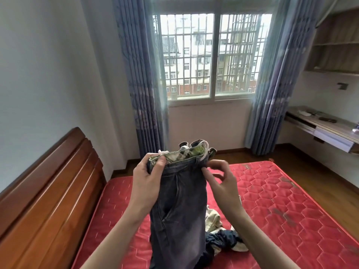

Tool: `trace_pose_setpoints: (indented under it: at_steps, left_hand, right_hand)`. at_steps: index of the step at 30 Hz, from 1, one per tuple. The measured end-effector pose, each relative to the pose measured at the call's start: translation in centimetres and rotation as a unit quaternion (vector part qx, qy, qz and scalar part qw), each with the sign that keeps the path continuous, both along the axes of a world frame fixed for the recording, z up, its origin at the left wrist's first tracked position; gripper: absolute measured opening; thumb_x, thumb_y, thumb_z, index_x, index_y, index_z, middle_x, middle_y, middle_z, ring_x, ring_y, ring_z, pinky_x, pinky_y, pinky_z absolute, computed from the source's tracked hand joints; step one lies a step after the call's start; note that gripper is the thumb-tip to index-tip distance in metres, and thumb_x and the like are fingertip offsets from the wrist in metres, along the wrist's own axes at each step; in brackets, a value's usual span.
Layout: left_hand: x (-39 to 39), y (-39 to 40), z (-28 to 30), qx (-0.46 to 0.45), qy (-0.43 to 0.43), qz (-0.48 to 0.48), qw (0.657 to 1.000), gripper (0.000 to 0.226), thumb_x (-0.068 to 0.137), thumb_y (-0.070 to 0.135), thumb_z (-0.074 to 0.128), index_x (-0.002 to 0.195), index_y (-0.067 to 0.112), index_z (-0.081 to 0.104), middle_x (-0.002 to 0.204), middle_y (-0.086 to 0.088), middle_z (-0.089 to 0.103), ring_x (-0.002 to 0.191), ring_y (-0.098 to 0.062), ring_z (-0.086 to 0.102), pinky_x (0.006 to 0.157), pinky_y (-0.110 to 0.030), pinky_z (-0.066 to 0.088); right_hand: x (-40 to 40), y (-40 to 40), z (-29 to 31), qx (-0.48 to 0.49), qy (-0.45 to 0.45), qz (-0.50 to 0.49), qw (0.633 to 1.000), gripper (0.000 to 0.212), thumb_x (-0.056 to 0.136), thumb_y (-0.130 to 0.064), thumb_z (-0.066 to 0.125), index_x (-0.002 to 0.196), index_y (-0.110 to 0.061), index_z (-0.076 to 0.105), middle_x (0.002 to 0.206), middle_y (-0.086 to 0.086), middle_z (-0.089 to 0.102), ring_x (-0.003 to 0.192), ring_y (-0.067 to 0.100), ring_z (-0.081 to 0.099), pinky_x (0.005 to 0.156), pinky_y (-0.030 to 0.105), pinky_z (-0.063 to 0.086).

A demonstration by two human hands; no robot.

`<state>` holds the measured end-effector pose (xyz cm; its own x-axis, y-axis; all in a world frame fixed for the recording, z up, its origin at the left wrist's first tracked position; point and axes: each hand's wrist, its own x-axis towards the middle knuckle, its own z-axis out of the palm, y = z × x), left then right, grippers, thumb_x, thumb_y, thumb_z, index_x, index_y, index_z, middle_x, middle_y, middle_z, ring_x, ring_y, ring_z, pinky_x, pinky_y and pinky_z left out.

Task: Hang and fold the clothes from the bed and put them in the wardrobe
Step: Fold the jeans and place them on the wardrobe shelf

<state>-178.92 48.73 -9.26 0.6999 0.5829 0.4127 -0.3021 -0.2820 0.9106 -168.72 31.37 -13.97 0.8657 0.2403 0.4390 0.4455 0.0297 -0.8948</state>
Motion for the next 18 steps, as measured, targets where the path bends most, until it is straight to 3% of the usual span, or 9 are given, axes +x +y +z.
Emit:
trace_pose_setpoints:
  at_steps: [1, 3, 6, 8, 9, 12, 15, 17, 18]
  left_hand:
    - [0.0, 0.1, 0.2, -0.012, -0.002, -0.014, 1.0, 0.018, 0.104, 0.02, 0.061, 0.093, 0.016, 0.075, 0.091, -0.006, 0.078, 0.086, -0.013, 0.069, 0.082, -0.032, 0.056]
    - [0.0, 0.3, 0.5, -0.044, -0.001, -0.046, 0.998, 0.021, 0.104, 0.022, 0.062, 0.091, 0.014, 0.077, 0.091, -0.008, 0.078, 0.088, -0.015, 0.07, 0.084, -0.032, 0.056]
    - [0.0, 0.8, 0.9, -0.094, 0.014, -0.105, 0.99, 0.023, 0.102, 0.024, 0.064, 0.088, 0.009, 0.074, 0.088, -0.008, 0.073, 0.085, -0.018, 0.066, 0.081, -0.032, 0.053]
    - [-0.3, 1.2, 1.2, -0.124, 0.023, -0.135, 0.983, 0.023, 0.103, 0.02, 0.061, 0.086, 0.009, 0.072, 0.084, -0.007, 0.069, 0.08, -0.016, 0.064, 0.075, -0.028, 0.052]
    - [-0.5, 1.3, 1.5, -0.133, 0.025, -0.146, 0.98, 0.025, 0.104, 0.017, 0.057, 0.086, 0.009, 0.071, 0.082, -0.006, 0.068, 0.078, -0.014, 0.063, 0.073, -0.025, 0.052]
    - [-1.4, 2.3, 2.2, -0.154, 0.027, -0.166, 0.974, 0.027, 0.105, 0.013, 0.052, 0.085, 0.009, 0.071, 0.08, -0.003, 0.068, 0.075, -0.012, 0.063, 0.07, -0.019, 0.054]
    - [-2.8, 3.8, 2.9, -0.105, 0.045, -0.14, 0.984, 0.025, 0.105, 0.023, 0.057, 0.091, 0.014, 0.076, 0.085, -0.002, 0.073, 0.081, -0.011, 0.067, 0.075, -0.021, 0.055]
    - [-4.1, 5.1, 3.3, -0.017, 0.072, -0.14, 0.987, 0.022, 0.097, 0.039, 0.07, 0.104, 0.02, 0.076, 0.094, 0.0, 0.077, 0.088, -0.01, 0.071, 0.079, -0.021, 0.057]
    - [-4.6, 5.9, 3.5, 0.041, 0.095, -0.15, 0.983, 0.03, 0.09, 0.042, 0.079, 0.111, 0.021, 0.073, 0.1, 0.0, 0.078, 0.092, -0.01, 0.073, 0.082, -0.021, 0.057]
  right_hand:
    - [0.5, -0.1, -0.6, 0.007, 0.007, -0.01, 1.0, 0.037, 0.087, -0.038, 0.079, 0.118, -0.026, 0.062, 0.12, -0.006, 0.066, 0.118, 0.01, 0.062, 0.107, 0.043, 0.048]
    - [1.6, -0.5, -1.3, 0.01, 0.061, 0.061, 0.996, 0.075, 0.074, -0.055, 0.083, 0.138, -0.034, 0.049, 0.137, -0.011, 0.059, 0.132, 0.008, 0.055, 0.114, 0.035, 0.042]
    - [2.8, -0.5, -0.9, -0.004, 0.166, 0.218, 0.962, 0.109, 0.069, -0.046, 0.09, 0.159, -0.037, 0.03, 0.147, -0.008, 0.06, 0.137, 0.009, 0.055, 0.111, 0.028, 0.046]
    - [2.6, -0.3, -0.2, 0.013, 0.227, 0.298, 0.927, 0.101, 0.069, -0.039, 0.094, 0.154, -0.017, 0.044, 0.142, 0.007, 0.064, 0.135, 0.025, 0.058, 0.109, 0.036, 0.048]
    - [2.4, -0.2, 0.1, 0.028, 0.248, 0.331, 0.91, 0.086, 0.071, -0.033, 0.093, 0.144, -0.009, 0.055, 0.138, 0.014, 0.067, 0.132, 0.03, 0.061, 0.107, 0.039, 0.05]
    - [0.9, 0.3, 1.6, 0.05, 0.253, 0.336, 0.906, 0.038, 0.077, -0.008, 0.078, 0.115, -0.01, 0.077, 0.124, 0.018, 0.073, 0.115, 0.029, 0.07, 0.095, 0.034, 0.056]
    - [-0.2, 0.7, 2.9, 0.06, 0.22, 0.296, 0.928, 0.037, 0.073, -0.005, 0.084, 0.109, -0.011, 0.08, 0.118, 0.017, 0.076, 0.111, 0.028, 0.072, 0.092, 0.033, 0.057]
    - [-0.9, 1.3, 3.5, 0.064, 0.201, 0.246, 0.946, 0.042, 0.072, -0.009, 0.09, 0.113, -0.008, 0.078, 0.117, 0.015, 0.077, 0.114, 0.032, 0.071, 0.093, 0.034, 0.056]
    - [-1.3, 1.6, 3.7, 0.068, 0.2, 0.218, 0.953, 0.041, 0.074, -0.01, 0.089, 0.114, -0.007, 0.077, 0.115, 0.014, 0.077, 0.115, 0.032, 0.072, 0.092, 0.034, 0.057]
